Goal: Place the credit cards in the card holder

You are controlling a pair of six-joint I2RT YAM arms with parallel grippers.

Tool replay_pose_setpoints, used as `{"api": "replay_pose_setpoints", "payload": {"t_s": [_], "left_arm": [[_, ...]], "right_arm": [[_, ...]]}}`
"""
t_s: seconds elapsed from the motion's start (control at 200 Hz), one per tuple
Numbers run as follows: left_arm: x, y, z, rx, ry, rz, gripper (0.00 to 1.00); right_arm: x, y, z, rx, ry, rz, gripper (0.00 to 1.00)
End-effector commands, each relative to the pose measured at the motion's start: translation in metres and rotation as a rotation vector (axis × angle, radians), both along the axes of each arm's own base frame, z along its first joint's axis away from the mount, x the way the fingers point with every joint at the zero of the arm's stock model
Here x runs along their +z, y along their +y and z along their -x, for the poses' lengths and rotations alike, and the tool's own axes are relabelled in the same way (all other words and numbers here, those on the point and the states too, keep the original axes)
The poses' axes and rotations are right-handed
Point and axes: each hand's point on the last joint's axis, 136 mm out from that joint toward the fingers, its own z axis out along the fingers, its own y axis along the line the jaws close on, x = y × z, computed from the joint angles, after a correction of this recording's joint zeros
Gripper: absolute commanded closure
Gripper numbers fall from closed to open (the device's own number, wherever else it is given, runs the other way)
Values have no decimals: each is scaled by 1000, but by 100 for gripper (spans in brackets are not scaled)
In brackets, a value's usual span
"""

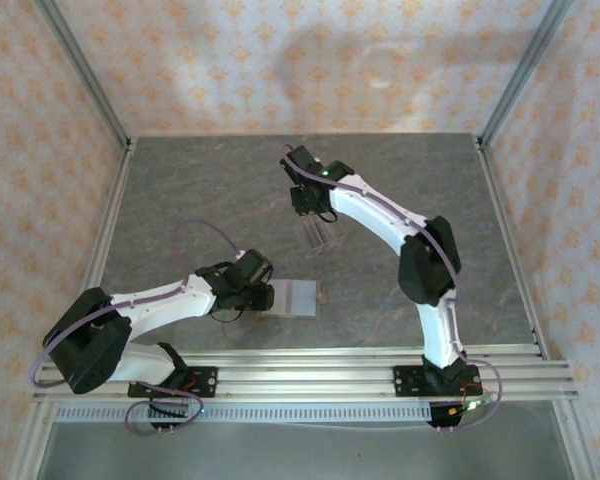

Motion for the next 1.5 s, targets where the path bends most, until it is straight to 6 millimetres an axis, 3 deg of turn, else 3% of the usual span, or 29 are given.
{"api": "replay_pose_setpoints", "payload": {"t_s": [0.0,0.345,0.691,1.496], "left_arm": [[2,-2,-7,-14,-27,5,59],[-1,-8,-6,-33,-14,28,59],[-1,-6,-4,-26,-19,37,59],[-3,-4,-5,-14,-20,30,60]], "right_arm": [[-12,-10,-5,49,37,141,76],[-32,2,-26,85,56,211,79],[-51,-1,-25,95,92,256,80],[-63,-2,-21,108,122,270,85]]}}
